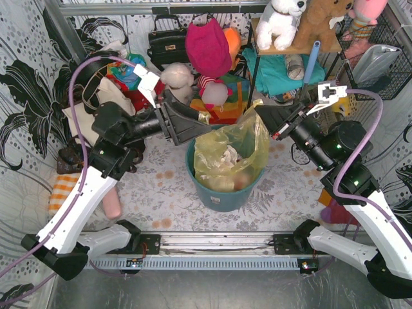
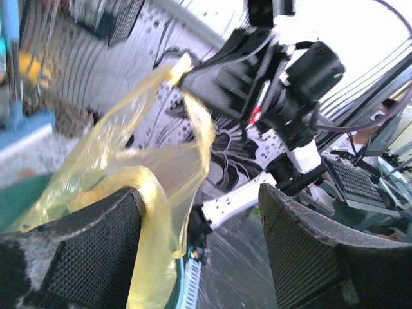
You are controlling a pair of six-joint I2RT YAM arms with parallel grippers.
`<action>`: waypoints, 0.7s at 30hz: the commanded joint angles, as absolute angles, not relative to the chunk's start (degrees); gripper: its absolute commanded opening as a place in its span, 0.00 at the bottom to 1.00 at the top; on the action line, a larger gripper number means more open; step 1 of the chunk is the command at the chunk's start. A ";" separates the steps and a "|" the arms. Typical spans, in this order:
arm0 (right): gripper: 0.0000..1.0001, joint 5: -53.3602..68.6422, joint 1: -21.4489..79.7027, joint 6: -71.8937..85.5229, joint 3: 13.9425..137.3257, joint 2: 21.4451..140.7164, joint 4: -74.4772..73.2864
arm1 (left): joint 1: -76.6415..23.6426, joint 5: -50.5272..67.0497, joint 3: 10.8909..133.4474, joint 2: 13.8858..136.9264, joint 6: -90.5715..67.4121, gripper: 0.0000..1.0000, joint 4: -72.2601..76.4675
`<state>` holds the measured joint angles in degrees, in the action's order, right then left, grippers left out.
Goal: Tie the trash bag
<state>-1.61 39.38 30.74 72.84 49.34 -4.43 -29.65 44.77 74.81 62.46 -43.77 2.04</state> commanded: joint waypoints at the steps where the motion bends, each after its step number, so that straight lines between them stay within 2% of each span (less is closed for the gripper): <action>1: 0.02 3.81 39.81 28.27 75.50 49.25 -1.54 | -29.90 43.18 77.68 59.84 -42.51 0.77 17.43; 4: 0.27 7.88 39.81 26.83 78.36 50.45 -4.53 | -29.96 42.95 76.02 59.00 -43.04 0.77 20.69; 8: 0.48 14.40 39.81 26.58 83.50 54.26 -11.03 | -29.90 43.02 73.54 58.20 -44.56 0.77 24.24; 13: 0.63 21.19 39.81 27.53 88.49 59.41 -17.29 | -29.92 42.96 72.22 58.10 -45.47 0.77 25.47; 21: 0.74 10.83 39.81 20.10 97.63 61.27 -36.11 | -29.96 42.92 70.01 58.26 -46.73 0.78 27.02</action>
